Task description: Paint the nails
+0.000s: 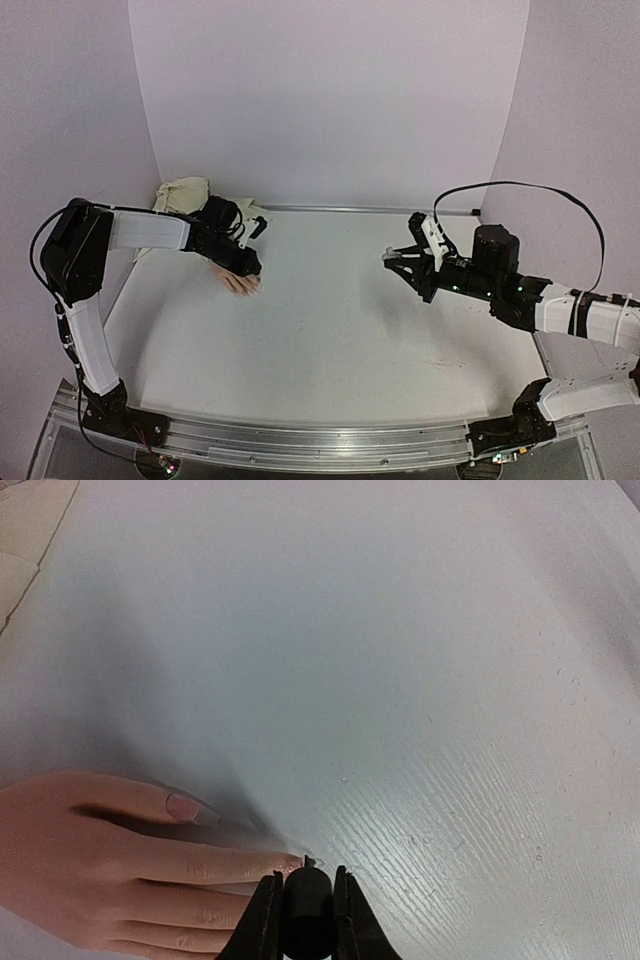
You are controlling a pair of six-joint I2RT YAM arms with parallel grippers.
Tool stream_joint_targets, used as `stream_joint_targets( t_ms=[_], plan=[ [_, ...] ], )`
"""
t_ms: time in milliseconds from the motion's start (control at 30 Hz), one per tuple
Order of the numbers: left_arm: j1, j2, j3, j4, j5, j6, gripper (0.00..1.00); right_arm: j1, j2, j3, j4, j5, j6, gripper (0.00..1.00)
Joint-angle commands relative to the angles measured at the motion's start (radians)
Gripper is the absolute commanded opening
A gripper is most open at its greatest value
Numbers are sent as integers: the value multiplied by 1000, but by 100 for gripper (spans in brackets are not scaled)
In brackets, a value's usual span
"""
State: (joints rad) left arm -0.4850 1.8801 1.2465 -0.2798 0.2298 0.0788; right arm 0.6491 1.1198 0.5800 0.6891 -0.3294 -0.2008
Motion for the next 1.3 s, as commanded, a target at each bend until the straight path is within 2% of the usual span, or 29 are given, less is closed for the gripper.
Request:
stream_joint_targets(
  t_ms=[0,1267],
  plan=[
    [6,-28,4,24,-23,9,0,-3,-23,9,63,-19,14,0],
    [13,52,29,15,-9,21,0,-3,-28,4,62,-13,11,0]
  ],
)
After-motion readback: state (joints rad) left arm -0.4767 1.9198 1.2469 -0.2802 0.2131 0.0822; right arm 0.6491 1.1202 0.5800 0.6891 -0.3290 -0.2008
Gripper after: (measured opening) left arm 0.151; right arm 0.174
